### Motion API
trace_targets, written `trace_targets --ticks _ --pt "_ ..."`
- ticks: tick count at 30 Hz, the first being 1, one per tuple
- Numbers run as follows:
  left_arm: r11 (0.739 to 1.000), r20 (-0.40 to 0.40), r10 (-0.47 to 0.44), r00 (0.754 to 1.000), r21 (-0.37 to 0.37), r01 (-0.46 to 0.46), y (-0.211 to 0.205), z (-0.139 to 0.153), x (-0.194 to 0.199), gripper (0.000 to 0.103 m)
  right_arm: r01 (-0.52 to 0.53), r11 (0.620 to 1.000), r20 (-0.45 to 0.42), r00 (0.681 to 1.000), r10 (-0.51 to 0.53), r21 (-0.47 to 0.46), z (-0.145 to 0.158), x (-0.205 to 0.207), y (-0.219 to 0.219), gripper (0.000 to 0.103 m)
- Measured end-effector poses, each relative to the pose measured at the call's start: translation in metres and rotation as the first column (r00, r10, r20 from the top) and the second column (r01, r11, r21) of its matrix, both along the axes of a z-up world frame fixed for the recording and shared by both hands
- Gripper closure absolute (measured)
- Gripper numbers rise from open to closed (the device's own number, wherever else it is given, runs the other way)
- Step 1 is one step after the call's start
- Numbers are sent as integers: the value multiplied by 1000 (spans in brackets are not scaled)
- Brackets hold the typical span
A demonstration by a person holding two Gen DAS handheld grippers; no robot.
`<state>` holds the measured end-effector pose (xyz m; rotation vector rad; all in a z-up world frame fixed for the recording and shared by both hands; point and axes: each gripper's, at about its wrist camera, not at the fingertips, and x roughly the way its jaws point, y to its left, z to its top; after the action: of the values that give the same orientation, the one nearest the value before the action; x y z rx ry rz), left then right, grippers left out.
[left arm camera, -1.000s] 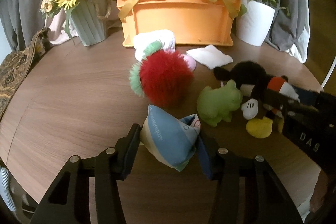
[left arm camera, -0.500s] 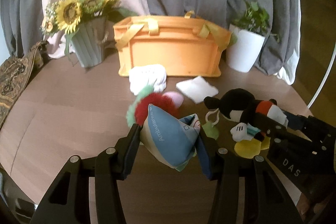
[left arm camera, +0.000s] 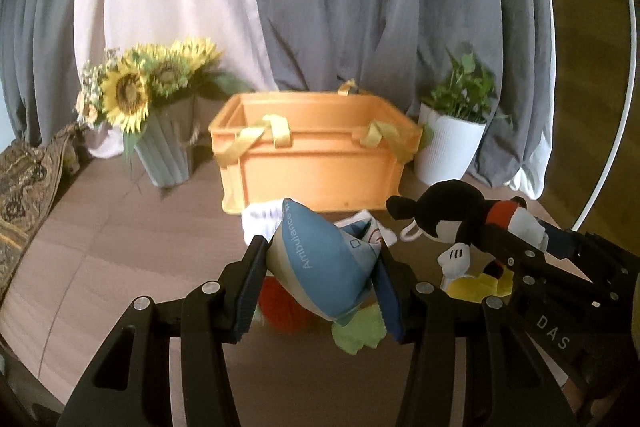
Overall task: Organize soft objects
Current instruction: 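Lift the beanbag with the left tool while the right tool carries the doll over the orange crate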
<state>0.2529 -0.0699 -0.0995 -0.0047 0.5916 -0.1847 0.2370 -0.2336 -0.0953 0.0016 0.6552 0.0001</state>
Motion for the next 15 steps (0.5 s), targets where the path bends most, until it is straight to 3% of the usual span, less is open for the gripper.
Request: trace_targets --ticks 15 --pt "1000 128 -20 992 8 19 13 50 29 53 31 999 163 986 -33 13 53 16 13 62"
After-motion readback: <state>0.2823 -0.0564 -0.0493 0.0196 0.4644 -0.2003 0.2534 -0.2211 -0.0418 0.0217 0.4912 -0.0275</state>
